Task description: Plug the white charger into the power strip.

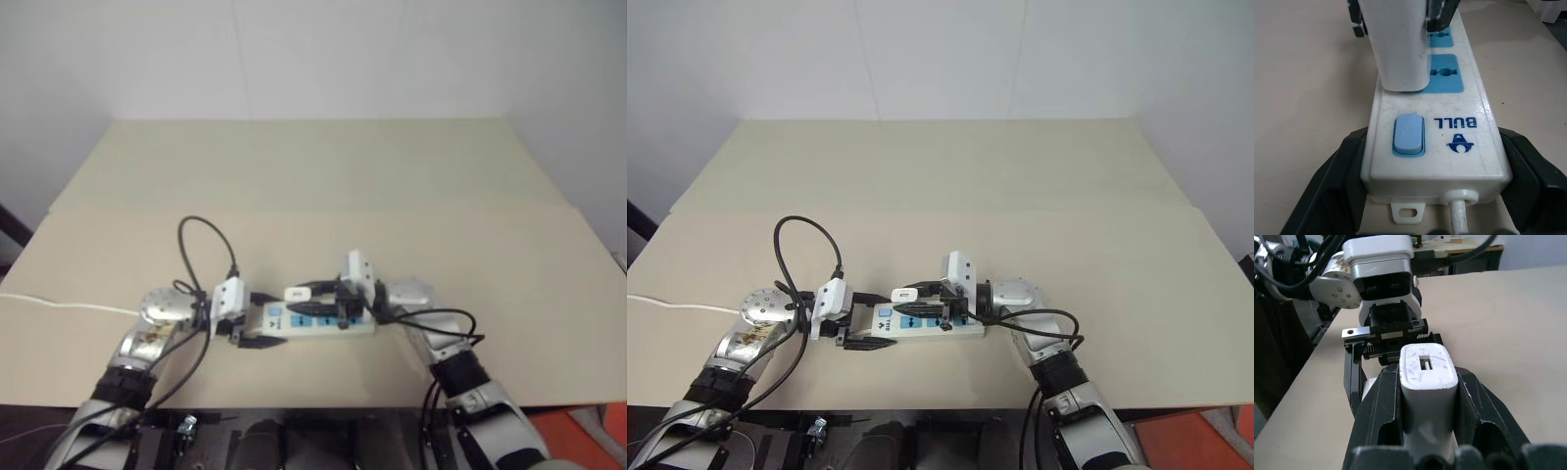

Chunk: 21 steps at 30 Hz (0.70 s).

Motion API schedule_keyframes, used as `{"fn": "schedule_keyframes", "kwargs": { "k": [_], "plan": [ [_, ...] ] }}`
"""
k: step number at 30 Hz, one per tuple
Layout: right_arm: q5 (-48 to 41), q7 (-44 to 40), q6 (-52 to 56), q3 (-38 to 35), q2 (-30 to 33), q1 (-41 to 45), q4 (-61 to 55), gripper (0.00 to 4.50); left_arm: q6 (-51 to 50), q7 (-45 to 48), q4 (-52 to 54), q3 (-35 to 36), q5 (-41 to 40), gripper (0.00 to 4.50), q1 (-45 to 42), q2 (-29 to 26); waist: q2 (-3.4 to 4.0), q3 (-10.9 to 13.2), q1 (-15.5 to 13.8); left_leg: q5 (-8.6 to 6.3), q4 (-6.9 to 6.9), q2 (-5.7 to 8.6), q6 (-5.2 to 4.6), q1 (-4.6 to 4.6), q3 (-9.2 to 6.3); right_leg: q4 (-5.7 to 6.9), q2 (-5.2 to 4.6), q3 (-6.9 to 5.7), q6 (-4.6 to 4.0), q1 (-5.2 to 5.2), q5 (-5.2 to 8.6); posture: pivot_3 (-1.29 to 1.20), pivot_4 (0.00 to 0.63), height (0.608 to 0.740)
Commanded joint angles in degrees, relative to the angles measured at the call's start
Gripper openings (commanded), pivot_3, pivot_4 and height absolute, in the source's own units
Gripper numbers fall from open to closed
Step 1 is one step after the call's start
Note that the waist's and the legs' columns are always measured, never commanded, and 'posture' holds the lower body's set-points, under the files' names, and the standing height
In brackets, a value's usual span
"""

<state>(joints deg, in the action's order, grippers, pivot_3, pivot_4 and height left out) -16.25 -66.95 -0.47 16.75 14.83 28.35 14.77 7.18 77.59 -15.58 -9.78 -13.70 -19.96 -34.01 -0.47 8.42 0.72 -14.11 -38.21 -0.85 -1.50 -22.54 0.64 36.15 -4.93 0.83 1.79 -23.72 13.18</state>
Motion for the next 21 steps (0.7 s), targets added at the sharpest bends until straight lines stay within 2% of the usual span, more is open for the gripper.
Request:
{"fn": "schedule_keyframes", "kwargs": {
  "k": [1,4,10,21],
  "plan": [
    [4.0,-0.7,-2.3,1.4,1.9,-2.3,5.0,1.09,0.2,0.4,1.5,0.5,-0.4,3.29,0.0,-0.7,0.00,0.0,0.0,0.00,0.02,-0.01,0.00,0.14,0.00,-0.04,0.00,-0.01,0.00,0.15,0.00,0.00,0.150,0.740],
    [5.1,-1.4,-5.1,2.3,2.7,-3.1,6.9,1.09,0.1,0.3,1.7,0.6,-0.4,3.29,0.2,-1.0,-0.04,0.0,0.0,-0.01,0.10,-0.01,0.00,0.59,-0.01,-0.15,0.00,-0.03,0.01,0.63,0.03,0.00,0.150,0.740],
    [5.3,-1.5,-6.2,2.3,3.0,-2.6,10.6,1.09,-0.1,0.0,2.2,0.5,-0.4,3.29,0.4,-1.0,-0.14,-0.1,0.0,-0.01,0.12,-0.01,0.00,0.72,-0.03,-0.12,0.00,-0.02,0.01,0.70,0.03,0.00,0.150,0.740],
    [4.7,-4.1,-1.6,3.2,2.9,-0.5,14.9,1.09,0.1,-0.1,1.8,0.5,-0.2,3.29,0.0,-0.9,-0.26,-0.2,0.0,-0.02,0.26,-0.02,0.01,1.24,-0.11,-0.23,0.00,-0.02,-0.01,1.20,0.05,0.00,0.150,0.740]
  ]
}}
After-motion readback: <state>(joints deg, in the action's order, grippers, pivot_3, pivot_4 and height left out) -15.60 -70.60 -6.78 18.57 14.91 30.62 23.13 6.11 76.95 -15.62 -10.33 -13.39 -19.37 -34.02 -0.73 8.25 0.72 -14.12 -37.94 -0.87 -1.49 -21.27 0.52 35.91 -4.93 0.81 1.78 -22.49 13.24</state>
